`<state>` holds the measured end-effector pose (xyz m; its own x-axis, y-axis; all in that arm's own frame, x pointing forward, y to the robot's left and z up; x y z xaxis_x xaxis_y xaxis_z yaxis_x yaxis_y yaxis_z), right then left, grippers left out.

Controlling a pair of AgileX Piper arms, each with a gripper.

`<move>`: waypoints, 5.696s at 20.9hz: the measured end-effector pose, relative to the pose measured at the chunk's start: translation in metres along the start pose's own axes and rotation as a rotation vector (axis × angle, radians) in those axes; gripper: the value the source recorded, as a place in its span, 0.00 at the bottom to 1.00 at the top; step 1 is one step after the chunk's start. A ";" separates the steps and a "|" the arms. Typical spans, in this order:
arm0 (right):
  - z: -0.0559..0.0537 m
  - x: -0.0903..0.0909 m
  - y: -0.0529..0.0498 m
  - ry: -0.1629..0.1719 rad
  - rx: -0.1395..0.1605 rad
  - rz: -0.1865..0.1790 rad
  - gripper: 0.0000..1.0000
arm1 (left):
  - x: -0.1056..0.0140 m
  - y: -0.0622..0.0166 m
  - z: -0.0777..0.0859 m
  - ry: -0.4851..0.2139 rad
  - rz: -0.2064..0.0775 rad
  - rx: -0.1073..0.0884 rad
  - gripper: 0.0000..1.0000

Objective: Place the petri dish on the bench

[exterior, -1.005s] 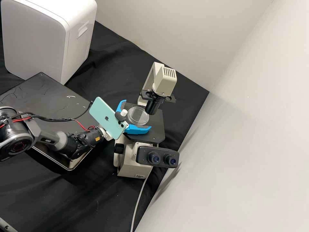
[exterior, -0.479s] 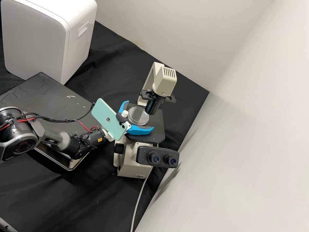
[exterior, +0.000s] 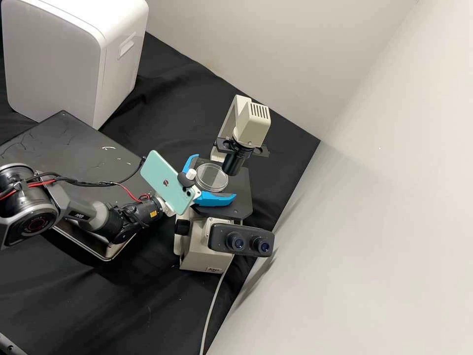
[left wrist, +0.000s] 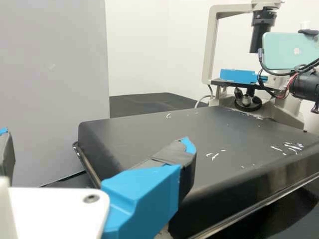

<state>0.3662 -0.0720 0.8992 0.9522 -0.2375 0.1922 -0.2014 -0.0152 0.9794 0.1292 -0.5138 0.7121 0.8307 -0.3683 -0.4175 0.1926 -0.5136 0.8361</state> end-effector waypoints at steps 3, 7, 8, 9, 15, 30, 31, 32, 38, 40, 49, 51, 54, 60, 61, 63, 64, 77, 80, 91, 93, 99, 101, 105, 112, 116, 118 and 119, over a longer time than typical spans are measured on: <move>0.001 0.001 -0.001 -0.001 0.000 -0.001 0.00 | 0.000 0.0000 0.000 0.000 0.000 0.000 1.00; 0.000 0.002 0.000 0.009 0.000 0.008 0.00 | 0.000 0.0000 0.000 0.000 0.000 0.000 1.00; 0.000 0.002 0.000 0.010 0.000 0.008 0.00 | 0.000 -0.0002 0.000 0.000 -0.001 0.001 1.00; 0.000 0.002 0.000 0.010 0.002 0.008 0.00 | 0.000 -0.0007 0.000 0.001 -0.004 0.001 1.00; 0.001 0.002 0.000 0.008 0.007 0.007 0.00 | 0.001 -0.0019 0.000 0.003 -0.010 0.004 1.00; -0.001 0.004 0.001 0.012 0.077 0.010 0.00 | 0.001 -0.0019 0.000 0.003 -0.010 0.004 1.00; -0.001 0.004 0.001 0.012 0.077 0.010 0.00 | 0.001 -0.0019 0.000 0.003 -0.010 0.004 1.00; -0.001 0.004 0.001 0.012 0.077 0.010 0.00 | 0.001 -0.0019 0.000 0.003 -0.010 0.004 1.00; -0.001 0.004 0.001 0.012 0.077 0.010 0.00 | 0.001 -0.0021 0.000 0.004 -0.011 0.005 1.00; -0.001 0.004 0.001 0.012 0.077 0.010 0.00 | 0.001 -0.0021 0.000 0.004 -0.011 0.005 1.00; -0.001 -0.012 -0.002 0.026 0.079 0.008 0.00 | 0.001 -0.0021 0.000 0.004 -0.011 0.005 1.00; -0.004 -0.020 -0.003 0.029 0.087 -0.001 0.00 | 0.001 -0.0021 0.000 0.004 -0.011 0.005 1.00; -0.007 -0.031 -0.004 0.039 0.098 -0.016 0.00 | 0.001 -0.0021 0.000 0.004 -0.011 0.005 1.00; -0.017 -0.048 -0.010 0.056 0.119 -0.044 0.00 | 0.001 -0.0021 0.000 0.004 -0.011 0.005 1.00; -0.019 -0.050 -0.010 0.060 0.119 -0.047 0.00 | 0.001 -0.0021 0.000 0.004 -0.011 0.005 1.00; -0.023 -0.054 -0.011 0.072 0.119 -0.052 0.00 | 0.001 -0.0021 0.000 0.004 -0.011 0.005 1.00; -0.025 -0.056 -0.012 0.077 0.118 -0.056 0.00 | 0.001 -0.0021 0.000 0.004 -0.011 0.005 1.00; -0.050 -0.088 -0.014 0.162 0.120 -0.098 0.00 | 0.001 -0.0018 -0.001 0.008 -0.009 0.005 1.00; -0.053 -0.094 -0.014 0.173 0.122 -0.102 0.00 | 0.001 -0.0018 -0.001 0.008 -0.009 0.005 1.00; -0.069 -0.116 -0.040 0.240 0.115 -0.197 0.00 | 0.001 -0.0018 -0.001 0.008 -0.009 0.005 1.00; -0.072 -0.120 -0.046 0.254 0.111 -0.218 0.00 | 0.001 -0.0018 -0.001 0.008 -0.009 0.005 1.00; -0.077 -0.127 -0.063 0.282 0.107 -0.234 0.00 | 0.001 -0.0018 -0.001 0.008 -0.009 0.005 1.00; -0.075 -0.126 -0.069 0.270 0.108 -0.250 0.00 | 0.001 -0.0018 -0.001 0.008 -0.009 0.005 1.00; -0.071 -0.124 -0.078 0.259 0.086 -0.272 0.00 | 0.001 -0.0018 -0.001 0.008 -0.009 0.005 1.00; -0.052 -0.120 -0.093 0.197 0.076 -0.301 0.00 | 0.001 -0.0019 -0.001 0.009 -0.010 0.004 1.00; -0.046 -0.118 -0.095 0.205 0.076 -0.275 0.00 | 0.001 -0.0034 -0.002 0.011 -0.018 0.001 1.00; -0.045 -0.117 -0.096 0.204 0.076 -0.273 0.00 | 0.001 -0.0034 -0.002 0.011 -0.018 0.001 1.00; -0.044 -0.117 -0.096 0.206 0.076 -0.272 0.00 | 0.001 -0.0034 -0.002 0.011 -0.018 0.001 1.00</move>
<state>0.2847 0.0002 0.7855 0.9982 -0.0139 -0.0586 0.0564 -0.1251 0.9905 0.1306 -0.5113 0.7092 0.8329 -0.3502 -0.4286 0.2073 -0.5206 0.8282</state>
